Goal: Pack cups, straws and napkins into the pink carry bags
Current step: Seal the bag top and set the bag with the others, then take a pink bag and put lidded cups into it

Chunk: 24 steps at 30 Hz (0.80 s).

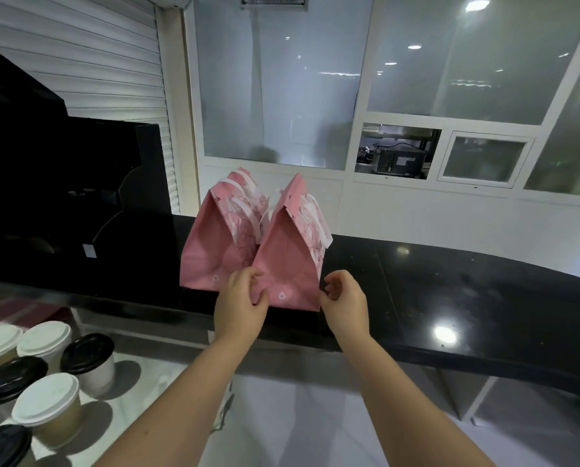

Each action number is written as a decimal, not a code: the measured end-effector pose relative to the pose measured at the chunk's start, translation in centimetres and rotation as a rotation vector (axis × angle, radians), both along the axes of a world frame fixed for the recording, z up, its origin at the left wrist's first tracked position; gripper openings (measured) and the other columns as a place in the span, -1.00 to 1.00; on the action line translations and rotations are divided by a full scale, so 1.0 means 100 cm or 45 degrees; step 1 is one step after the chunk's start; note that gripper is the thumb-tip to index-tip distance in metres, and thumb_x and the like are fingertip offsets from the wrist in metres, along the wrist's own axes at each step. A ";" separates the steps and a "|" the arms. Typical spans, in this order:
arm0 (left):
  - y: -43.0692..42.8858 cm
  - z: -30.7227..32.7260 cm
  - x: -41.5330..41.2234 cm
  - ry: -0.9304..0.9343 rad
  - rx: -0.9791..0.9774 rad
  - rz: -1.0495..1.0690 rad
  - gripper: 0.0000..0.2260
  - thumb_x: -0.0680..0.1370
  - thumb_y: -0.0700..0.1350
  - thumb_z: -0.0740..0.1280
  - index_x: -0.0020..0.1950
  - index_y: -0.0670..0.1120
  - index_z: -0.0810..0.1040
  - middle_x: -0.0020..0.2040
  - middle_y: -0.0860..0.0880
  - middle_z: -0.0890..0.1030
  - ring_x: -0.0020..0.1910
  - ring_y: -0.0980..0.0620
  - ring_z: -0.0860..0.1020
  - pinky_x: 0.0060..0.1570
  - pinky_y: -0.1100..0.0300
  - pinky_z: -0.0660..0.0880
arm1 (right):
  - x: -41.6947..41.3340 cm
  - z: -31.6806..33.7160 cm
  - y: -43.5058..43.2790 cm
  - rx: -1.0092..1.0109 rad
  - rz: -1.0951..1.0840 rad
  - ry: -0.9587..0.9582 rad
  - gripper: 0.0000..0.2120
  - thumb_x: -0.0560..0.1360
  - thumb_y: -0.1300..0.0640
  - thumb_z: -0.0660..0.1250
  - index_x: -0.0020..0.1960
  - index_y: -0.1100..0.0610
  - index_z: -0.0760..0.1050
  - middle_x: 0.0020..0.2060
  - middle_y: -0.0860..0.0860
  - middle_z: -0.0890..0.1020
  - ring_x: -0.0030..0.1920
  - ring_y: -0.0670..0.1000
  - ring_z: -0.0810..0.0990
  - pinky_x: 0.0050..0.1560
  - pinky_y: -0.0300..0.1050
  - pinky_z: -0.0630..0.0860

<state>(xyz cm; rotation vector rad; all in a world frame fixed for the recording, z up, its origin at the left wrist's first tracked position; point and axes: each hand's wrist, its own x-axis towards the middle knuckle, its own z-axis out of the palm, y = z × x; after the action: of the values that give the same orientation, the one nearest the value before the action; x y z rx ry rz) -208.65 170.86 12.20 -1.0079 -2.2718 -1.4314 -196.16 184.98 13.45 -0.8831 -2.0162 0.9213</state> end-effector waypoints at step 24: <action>0.009 -0.065 0.321 0.732 -0.563 -1.409 -0.61 0.48 0.12 0.30 0.31 0.16 0.48 0.29 0.04 0.47 0.27 -0.04 0.37 0.20 0.02 0.21 | 0.354 -0.069 -0.210 0.207 -1.178 -1.003 -0.63 0.42 0.10 0.44 0.22 0.02 0.54 0.10 -0.04 0.58 0.15 0.12 0.49 0.13 -0.01 0.33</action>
<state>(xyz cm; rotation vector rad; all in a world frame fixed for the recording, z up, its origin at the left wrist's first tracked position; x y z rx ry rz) -176.57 171.74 5.74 -2.6468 -1.5964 -0.6511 -160.78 164.01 6.58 -2.0396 -1.8423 -0.1504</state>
